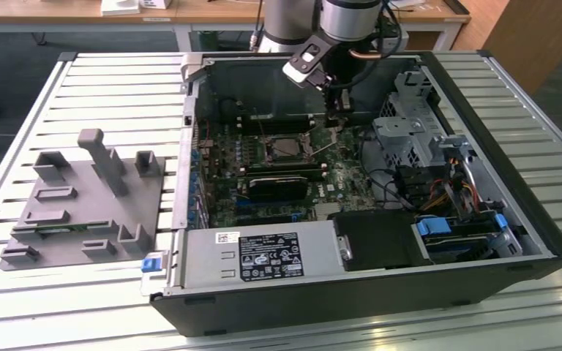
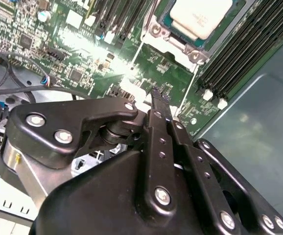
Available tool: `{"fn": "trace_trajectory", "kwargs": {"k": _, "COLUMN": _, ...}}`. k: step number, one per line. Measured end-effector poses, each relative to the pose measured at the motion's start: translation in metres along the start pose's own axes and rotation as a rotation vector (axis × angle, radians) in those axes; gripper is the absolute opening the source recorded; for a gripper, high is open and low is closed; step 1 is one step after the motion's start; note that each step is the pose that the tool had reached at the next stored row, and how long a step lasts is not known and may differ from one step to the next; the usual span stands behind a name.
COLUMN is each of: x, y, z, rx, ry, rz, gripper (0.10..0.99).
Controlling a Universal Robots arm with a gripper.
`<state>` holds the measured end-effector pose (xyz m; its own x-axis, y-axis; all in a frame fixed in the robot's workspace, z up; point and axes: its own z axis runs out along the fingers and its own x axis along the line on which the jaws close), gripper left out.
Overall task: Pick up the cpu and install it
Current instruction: 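Close the cpu cover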
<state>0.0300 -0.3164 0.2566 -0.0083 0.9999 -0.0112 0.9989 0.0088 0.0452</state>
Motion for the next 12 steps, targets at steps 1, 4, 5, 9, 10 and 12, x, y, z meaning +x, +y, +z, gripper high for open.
{"fn": "trace_trajectory", "kwargs": {"k": 1, "x": 0.0, "y": 0.0015, "z": 0.0003, "rx": 0.0, "ry": -0.0001, "rz": 0.0, "gripper": 0.106}}
{"fn": "trace_trajectory", "kwargs": {"k": 4, "x": 0.0003, "y": 0.0112, "z": 0.0028, "rx": 0.0, "ry": 0.0, "rz": 0.0, "gripper": 0.106}}
{"fn": "trace_trajectory", "kwargs": {"k": 5, "x": 0.0003, "y": 0.0122, "z": 0.0032, "rx": 0.0, "ry": -0.0001, "rz": 0.0, "gripper": 0.106}}
{"fn": "trace_trajectory", "kwargs": {"k": 9, "x": 0.0007, "y": 0.0171, "z": 0.0047, "rx": 0.0, "ry": 0.0, "rz": 0.0, "gripper": 0.106}}
{"fn": "trace_trajectory", "kwargs": {"k": 10, "x": 0.0008, "y": 0.0184, "z": 0.0051, "rx": 0.0, "ry": -0.0001, "rz": 0.0, "gripper": 0.106}}
{"fn": "trace_trajectory", "kwargs": {"k": 12, "x": 0.001, "y": 0.021, "z": 0.0059, "rx": 0.0, "ry": -0.0001, "rz": 0.0, "gripper": 0.106}}
